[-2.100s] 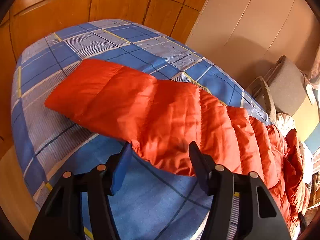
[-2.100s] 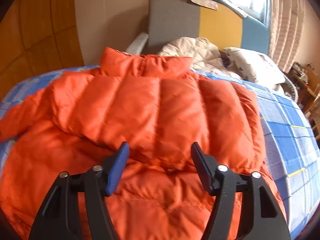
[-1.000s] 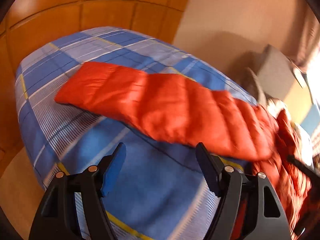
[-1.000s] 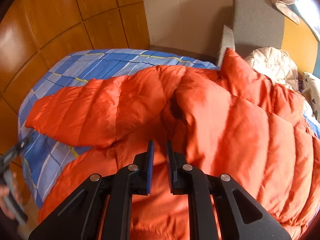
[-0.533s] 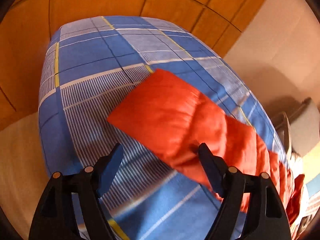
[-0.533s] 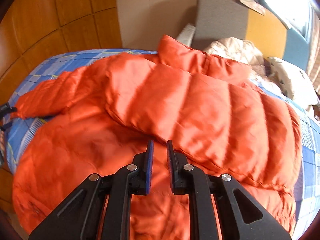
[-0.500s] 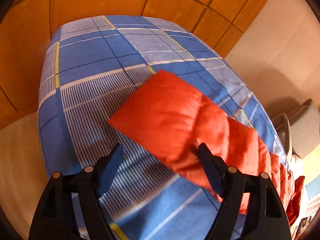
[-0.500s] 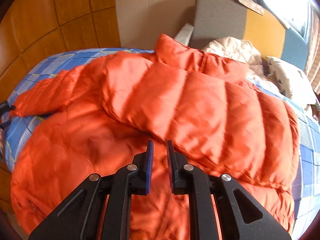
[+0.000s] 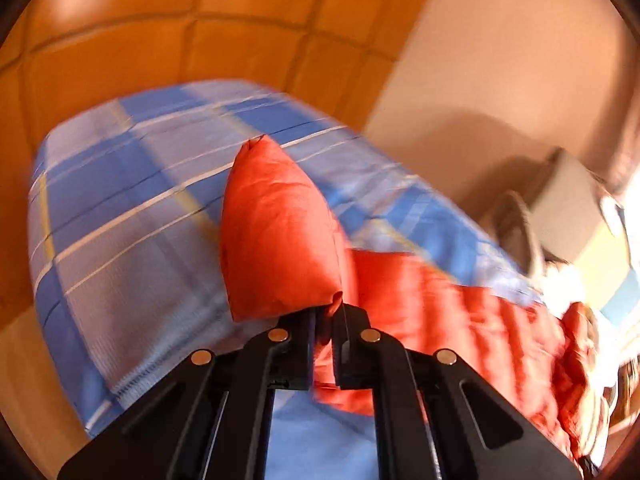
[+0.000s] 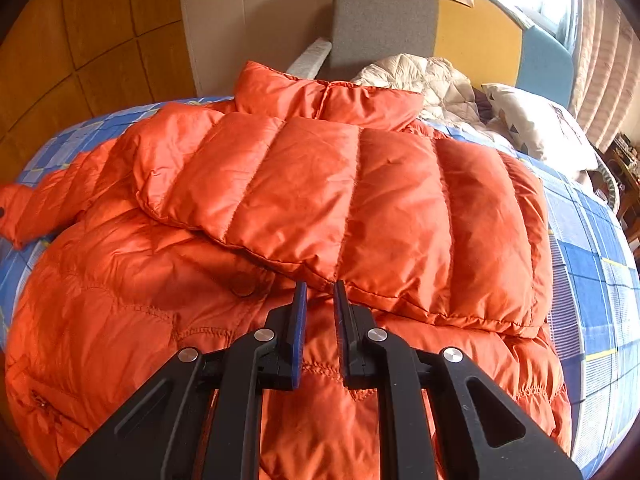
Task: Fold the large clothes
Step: 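Lift the sleeve with the left gripper and fold it over the jacket body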
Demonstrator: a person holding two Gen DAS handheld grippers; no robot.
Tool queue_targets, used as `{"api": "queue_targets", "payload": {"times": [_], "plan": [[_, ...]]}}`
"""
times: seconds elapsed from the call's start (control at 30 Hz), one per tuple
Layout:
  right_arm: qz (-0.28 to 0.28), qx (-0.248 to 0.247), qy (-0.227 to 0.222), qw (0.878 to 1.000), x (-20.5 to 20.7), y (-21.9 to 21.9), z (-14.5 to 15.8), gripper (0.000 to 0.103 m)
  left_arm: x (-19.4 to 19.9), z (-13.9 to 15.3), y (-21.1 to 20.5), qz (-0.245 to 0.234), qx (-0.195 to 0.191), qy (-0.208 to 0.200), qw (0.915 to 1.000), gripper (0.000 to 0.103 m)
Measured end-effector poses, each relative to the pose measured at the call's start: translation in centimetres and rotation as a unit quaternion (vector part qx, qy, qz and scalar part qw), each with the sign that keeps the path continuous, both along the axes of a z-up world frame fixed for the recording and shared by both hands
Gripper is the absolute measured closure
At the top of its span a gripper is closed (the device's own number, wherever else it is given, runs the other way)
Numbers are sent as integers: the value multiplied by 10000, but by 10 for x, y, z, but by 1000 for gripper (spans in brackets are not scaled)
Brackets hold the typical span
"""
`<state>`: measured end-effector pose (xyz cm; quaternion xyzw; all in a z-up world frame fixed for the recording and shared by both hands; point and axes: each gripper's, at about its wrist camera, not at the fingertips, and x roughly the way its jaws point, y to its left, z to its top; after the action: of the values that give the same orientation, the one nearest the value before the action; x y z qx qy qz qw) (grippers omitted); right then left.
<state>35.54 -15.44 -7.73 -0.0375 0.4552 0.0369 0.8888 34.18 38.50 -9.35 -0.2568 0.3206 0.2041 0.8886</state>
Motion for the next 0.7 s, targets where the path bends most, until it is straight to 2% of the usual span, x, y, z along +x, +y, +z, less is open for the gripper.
{"api": "queue_targets", "payload": {"times": [0.1,0.27,0.43,0.7], "plan": [[-10,10,-27,10000,-3,-2,0,90,12,21,-39,-499,172,-194,9984,98],[-48,103,-93,9999,-10,-9,5,90,34,49,-124,-1510,383,-504,9865,98],[-86,143,-179,9997,-18,-18,10,90,48,57,-196,-2232,475,-558,9720,98],[-253,275,-197,9991,-27,-40,13,90,53,55,-274,-3002,457,-540,9513,98]]}}
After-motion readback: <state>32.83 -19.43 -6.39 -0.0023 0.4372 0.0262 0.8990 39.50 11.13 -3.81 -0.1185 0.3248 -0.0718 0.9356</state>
